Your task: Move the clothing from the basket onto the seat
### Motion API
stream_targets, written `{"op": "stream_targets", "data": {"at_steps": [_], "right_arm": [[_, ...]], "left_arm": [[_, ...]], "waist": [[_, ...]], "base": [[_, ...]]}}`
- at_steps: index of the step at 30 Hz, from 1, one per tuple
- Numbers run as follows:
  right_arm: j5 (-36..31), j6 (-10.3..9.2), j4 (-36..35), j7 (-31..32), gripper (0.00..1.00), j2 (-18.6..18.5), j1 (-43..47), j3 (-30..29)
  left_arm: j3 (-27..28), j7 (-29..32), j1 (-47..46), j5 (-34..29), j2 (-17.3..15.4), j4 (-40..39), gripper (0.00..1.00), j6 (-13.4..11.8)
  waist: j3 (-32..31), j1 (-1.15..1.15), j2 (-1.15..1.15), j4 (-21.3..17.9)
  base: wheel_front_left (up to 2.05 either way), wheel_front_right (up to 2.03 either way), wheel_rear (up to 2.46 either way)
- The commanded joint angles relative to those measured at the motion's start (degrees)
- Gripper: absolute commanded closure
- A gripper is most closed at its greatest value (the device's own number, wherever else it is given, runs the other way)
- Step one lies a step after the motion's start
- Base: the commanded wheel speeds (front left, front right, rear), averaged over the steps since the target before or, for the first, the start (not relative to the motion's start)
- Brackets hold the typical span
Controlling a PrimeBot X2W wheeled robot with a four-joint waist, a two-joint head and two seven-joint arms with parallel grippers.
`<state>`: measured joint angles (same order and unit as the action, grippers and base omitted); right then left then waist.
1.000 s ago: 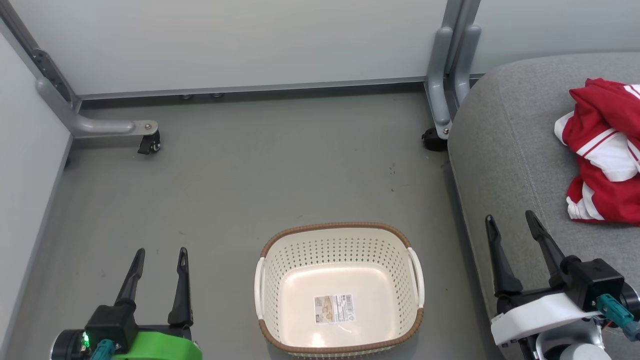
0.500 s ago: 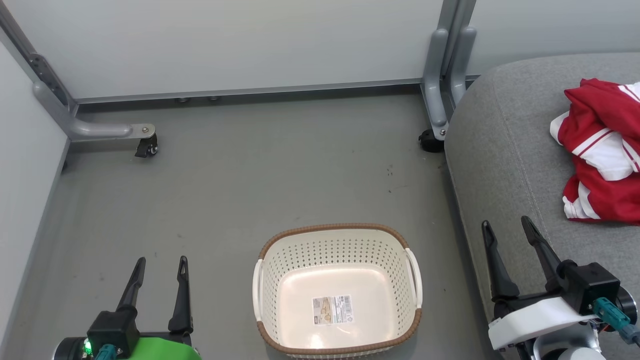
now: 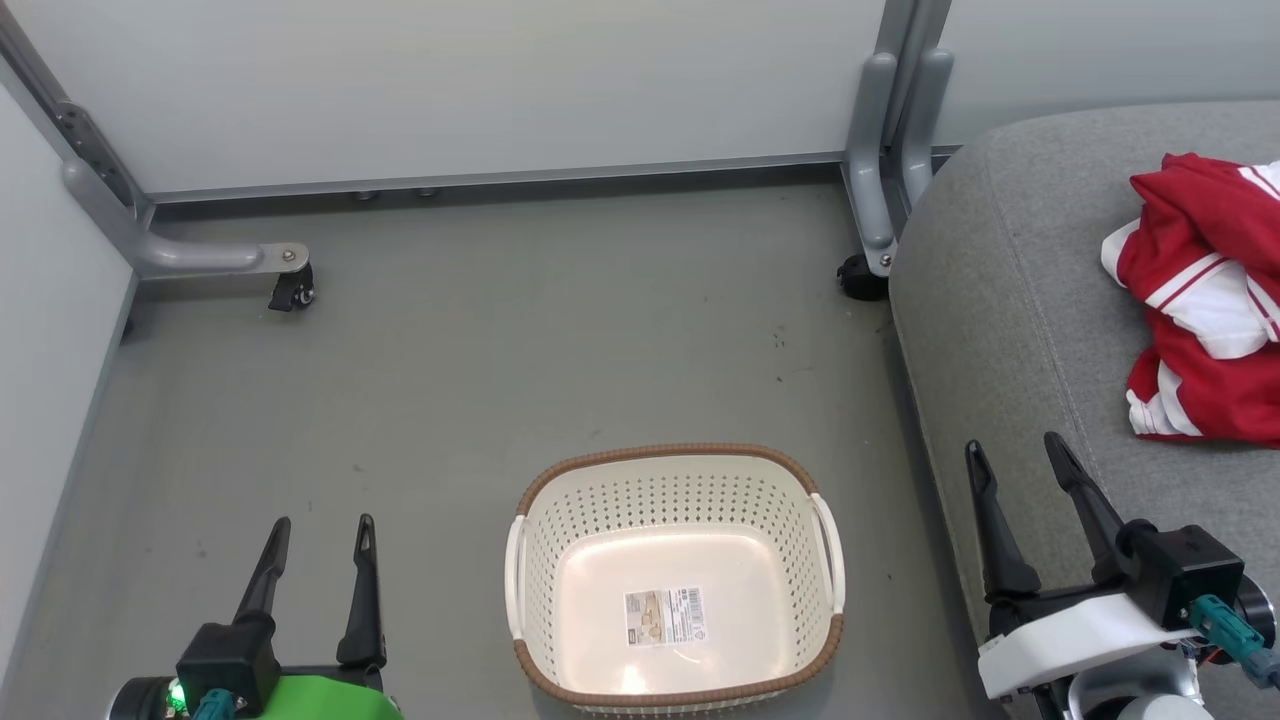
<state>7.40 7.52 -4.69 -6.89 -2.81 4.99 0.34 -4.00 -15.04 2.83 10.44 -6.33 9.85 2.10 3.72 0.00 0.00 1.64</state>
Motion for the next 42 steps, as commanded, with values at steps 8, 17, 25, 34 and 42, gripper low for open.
{"op": "stream_targets", "data": {"at_steps": [8,17,25,34,42], "right_arm": [[0.8,0.01,1.4,0.0,1.0,0.2,0.2,0.3],[12.2,0.01,3.4,0.9,1.0,-0.6,-1.2,0.3],[20.9,0.0,5.2,1.7,1.0,-1.1,-2.5,0.3],[29.9,0.0,6.9,2.6,1.0,-1.5,-3.7,0.1],[36.9,-0.01,8.2,3.4,1.0,-1.8,-4.6,-0.2]], "left_arm": [[0.2,0.5,0.0,0.4,0.3,1.8,1.0,0.4],[1.6,3.2,-1.3,10.5,0.7,2.1,1.0,1.0],[2.6,5.2,-2.2,18.4,1.0,2.3,1.0,1.5],[3.6,7.3,-3.2,26.7,1.3,2.5,1.0,2.0],[4.4,9.0,-3.9,33.3,1.6,2.6,1.0,2.5]], "waist": [[0.0,0.0,0.0,0.0],[-0.2,0.0,0.0,-0.1],[-0.4,0.0,0.0,-0.2],[-0.7,0.0,0.0,-0.3],[-0.9,0.0,0.0,-0.4]], "base": [[0.0,0.0,0.0],[0.0,0.0,0.0],[0.0,0.0,0.0],[0.0,0.0,0.0],[0.0,0.0,0.0]]}}
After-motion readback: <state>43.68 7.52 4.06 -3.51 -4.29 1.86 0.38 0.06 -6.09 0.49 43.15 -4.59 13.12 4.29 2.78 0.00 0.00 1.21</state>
